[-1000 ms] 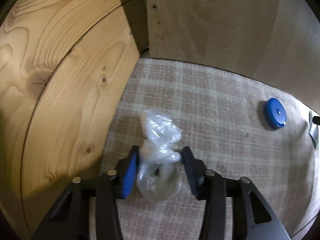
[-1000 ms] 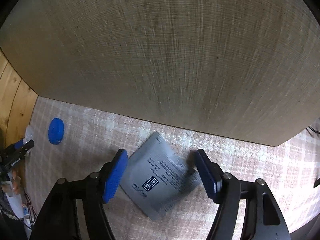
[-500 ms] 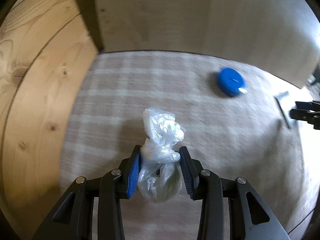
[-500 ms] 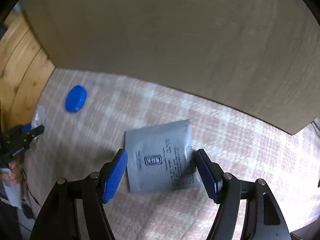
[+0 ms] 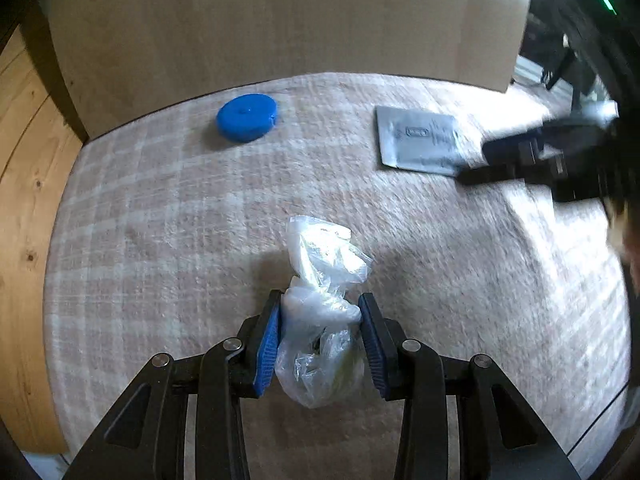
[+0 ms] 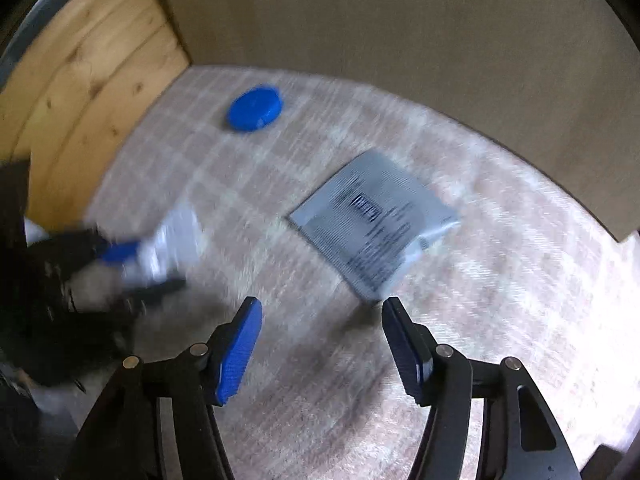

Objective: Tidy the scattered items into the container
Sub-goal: 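Move the right tool to the blue round lid and close on it, then carry the plastic bag and blue lid to the black tray and open both tools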

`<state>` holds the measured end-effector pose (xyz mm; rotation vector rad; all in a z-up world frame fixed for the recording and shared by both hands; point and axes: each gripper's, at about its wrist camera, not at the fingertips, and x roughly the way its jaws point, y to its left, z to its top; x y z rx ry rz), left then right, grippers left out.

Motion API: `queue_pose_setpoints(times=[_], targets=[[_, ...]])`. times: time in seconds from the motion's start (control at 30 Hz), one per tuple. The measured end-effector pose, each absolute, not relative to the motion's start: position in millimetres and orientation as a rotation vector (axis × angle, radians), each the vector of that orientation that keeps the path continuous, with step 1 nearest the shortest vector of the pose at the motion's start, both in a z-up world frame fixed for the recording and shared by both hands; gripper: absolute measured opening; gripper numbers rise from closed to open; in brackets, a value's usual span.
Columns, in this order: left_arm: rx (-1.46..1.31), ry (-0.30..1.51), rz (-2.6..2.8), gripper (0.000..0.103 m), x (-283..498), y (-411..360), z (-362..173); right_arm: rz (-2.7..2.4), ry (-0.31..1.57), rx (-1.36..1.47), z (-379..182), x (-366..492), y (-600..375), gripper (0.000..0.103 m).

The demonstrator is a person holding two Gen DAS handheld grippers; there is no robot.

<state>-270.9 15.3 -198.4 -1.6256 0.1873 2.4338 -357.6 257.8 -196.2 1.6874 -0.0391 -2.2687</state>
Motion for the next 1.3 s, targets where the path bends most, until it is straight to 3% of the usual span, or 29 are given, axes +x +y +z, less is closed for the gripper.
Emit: queue_pose_setpoints(times=[0.17,0.3,0.53,0.7,0.87,0.93,1.3], targets=[[-1.669,0.152,2.493,0.041,-255.9,-17.8,-186.5,-2.315,-0.139,1.617,-174.4,-389.4,261.7,0.059],[-1.738,0.078,2.579,0.041,-260.7,-49.8,-183.6,-2.314,-0.113,1.570,-166.1,-416.5,237.9,0.063],[-1.807,-0.097,2.657,0.041,-252.9,-105.2,-179.3,-2.272,-0.086,1.611,-190.4,-470.3,166.0,0.063],[-1.798,-0.121,2.658,0.041,-252.8,-122.1,-179.9,-2.282,-0.045,1.673,-210.4,-493.0,139.3,0.063],[-1.791,-0.142,2.657,0.041,-254.4,-124.8,-178.6,-2.305,0.021,1.689,-215.8,-491.2,131.1,0.062],[-1.788,-0.159,2.655,0.041,-258.5,-129.2,-178.7,-2.315,0.090,1.691,-215.5,-483.8,128.6,0.047],[-1.770,-0.158,2.628,0.040,-225.1,-76.3,-190.7,-2.253,0.087,1.665,-213.7,-405.6,152.4,0.046]])
